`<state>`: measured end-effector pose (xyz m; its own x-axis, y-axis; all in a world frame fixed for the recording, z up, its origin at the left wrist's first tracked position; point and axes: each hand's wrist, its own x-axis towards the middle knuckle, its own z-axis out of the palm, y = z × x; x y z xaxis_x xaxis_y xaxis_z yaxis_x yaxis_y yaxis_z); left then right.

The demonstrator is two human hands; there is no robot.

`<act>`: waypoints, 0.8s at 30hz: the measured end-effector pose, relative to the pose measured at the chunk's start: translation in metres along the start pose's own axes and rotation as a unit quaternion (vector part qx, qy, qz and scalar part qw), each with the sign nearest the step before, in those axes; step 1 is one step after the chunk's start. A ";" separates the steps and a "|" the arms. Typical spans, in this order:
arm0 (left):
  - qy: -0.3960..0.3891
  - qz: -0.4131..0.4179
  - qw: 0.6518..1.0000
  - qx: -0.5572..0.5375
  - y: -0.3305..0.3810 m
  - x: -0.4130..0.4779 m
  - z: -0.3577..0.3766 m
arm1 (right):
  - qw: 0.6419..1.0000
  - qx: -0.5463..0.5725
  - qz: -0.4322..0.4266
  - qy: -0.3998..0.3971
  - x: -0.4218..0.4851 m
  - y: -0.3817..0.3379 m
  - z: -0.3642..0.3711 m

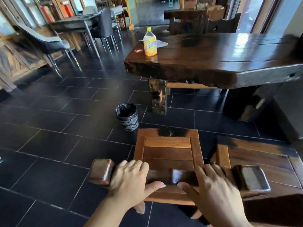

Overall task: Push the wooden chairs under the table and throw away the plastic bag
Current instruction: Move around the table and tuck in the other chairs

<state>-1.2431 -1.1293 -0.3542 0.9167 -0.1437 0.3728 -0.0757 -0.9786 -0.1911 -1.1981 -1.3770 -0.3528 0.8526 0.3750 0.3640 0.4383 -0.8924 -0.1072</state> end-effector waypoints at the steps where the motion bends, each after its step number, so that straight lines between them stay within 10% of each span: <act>1: 0.009 0.001 1.000 -0.005 -0.003 0.001 0.002 | 1.000 0.004 -0.012 0.016 0.003 0.001 0.004; 24: -0.099 -0.040 0.990 -0.087 -0.012 0.012 -0.021 | 0.995 0.038 -0.001 -0.091 0.010 -0.008 -0.011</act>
<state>-1.2390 -1.1222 -0.3283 0.9804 -0.0502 0.1908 -0.0505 -0.9987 -0.0028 -1.1962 -1.3693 -0.3382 0.8864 0.4214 0.1917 0.4538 -0.8729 -0.1794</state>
